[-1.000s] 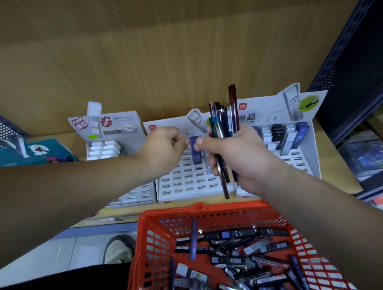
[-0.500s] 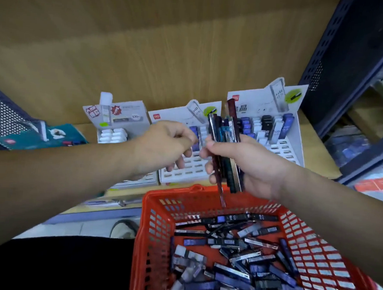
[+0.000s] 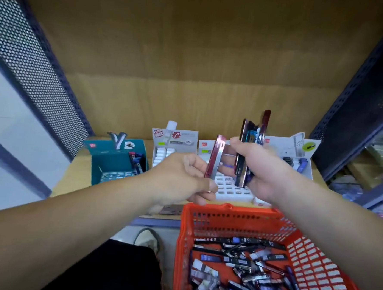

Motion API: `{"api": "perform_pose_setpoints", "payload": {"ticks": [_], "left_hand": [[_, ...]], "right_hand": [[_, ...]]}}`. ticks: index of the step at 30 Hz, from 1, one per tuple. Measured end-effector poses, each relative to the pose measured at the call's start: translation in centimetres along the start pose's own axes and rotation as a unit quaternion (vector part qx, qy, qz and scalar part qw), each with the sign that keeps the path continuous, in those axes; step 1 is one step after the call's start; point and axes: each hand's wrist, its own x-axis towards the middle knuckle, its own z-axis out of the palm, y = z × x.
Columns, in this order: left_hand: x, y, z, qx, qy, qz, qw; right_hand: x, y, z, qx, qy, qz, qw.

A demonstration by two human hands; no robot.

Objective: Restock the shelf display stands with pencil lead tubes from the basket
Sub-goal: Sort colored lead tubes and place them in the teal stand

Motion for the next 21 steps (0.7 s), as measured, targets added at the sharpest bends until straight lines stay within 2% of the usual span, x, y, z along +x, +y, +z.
{"api": "perform_pose_setpoints", "payload": {"ticks": [4, 10, 13, 16, 18, 21], "left_hand": [[-1.8, -0.4, -2.9, -0.007, -0.029, 0.001, 1.0], [-4.0, -0.8, -4.9, 0.029, -0.038, 0.009, 0.999], [-4.6, -0.5, -5.0, 0.107, 0.029, 0.032, 0.993], [-4.1, 0.3, -6.1, 0.241, 0.109, 0.093, 0.96], [-3.3, 0.5, -7.6, 0.313, 0.12, 0.115, 0.935], [-1.5, -0.6, -10.5, 0.371, 0.133, 0.089, 0.915]], "right_hand": [[-1.5, -0.6, 1.8, -0.087, 0.018, -0.049, 0.995], [-3.6, -0.1, 4.5, -0.112, -0.02, -0.064, 0.991], [-4.2, 0.8, 6.2, -0.118, -0.03, -0.078, 0.99], [-4.7, 1.5, 7.9, -0.139, -0.034, -0.092, 0.985], [-4.3, 1.9, 8.6, -0.157, -0.034, -0.1, 0.982], [-2.6, 2.7, 9.4, -0.204, -0.033, -0.083, 0.975]]}}
